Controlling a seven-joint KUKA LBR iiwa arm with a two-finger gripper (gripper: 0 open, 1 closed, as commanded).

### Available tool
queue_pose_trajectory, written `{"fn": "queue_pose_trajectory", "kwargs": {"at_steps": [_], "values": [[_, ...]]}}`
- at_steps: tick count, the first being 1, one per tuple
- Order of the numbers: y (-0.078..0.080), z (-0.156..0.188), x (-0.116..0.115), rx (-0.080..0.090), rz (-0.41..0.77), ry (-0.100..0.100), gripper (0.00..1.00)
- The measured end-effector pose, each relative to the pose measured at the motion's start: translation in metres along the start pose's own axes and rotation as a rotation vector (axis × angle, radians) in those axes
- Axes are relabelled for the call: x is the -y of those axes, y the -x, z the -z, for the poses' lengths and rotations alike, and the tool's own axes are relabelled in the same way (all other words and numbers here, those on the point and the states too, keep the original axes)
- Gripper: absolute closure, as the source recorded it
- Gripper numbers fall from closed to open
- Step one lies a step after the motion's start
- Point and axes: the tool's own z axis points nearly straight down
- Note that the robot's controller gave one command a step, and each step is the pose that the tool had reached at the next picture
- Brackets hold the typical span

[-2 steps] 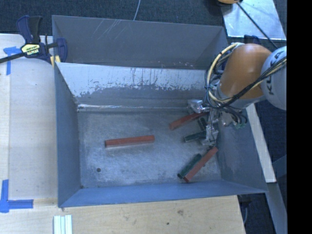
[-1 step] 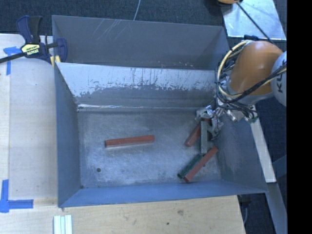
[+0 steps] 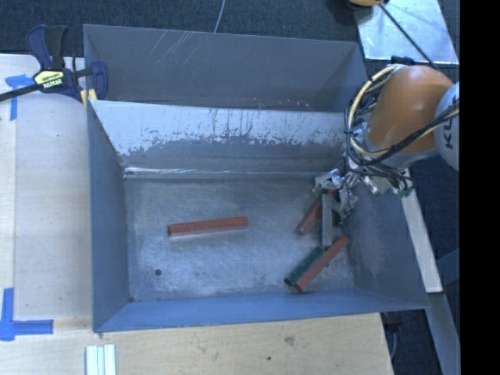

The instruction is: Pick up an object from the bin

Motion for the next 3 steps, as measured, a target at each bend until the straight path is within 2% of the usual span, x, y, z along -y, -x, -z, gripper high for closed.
{"fn": "queue_pose_trajectory", "kwargs": {"at_steps": [1,2,3], "values": [[-0.024,0.001,-0.029,0.003,-0.032,-0.011,1.00],[0.013,-0.001,-0.026,-0.004,0.587,-0.002,0.00],[0.019,0.001,-0.020,-0.004,0.594,-0.007,1.00]]}}
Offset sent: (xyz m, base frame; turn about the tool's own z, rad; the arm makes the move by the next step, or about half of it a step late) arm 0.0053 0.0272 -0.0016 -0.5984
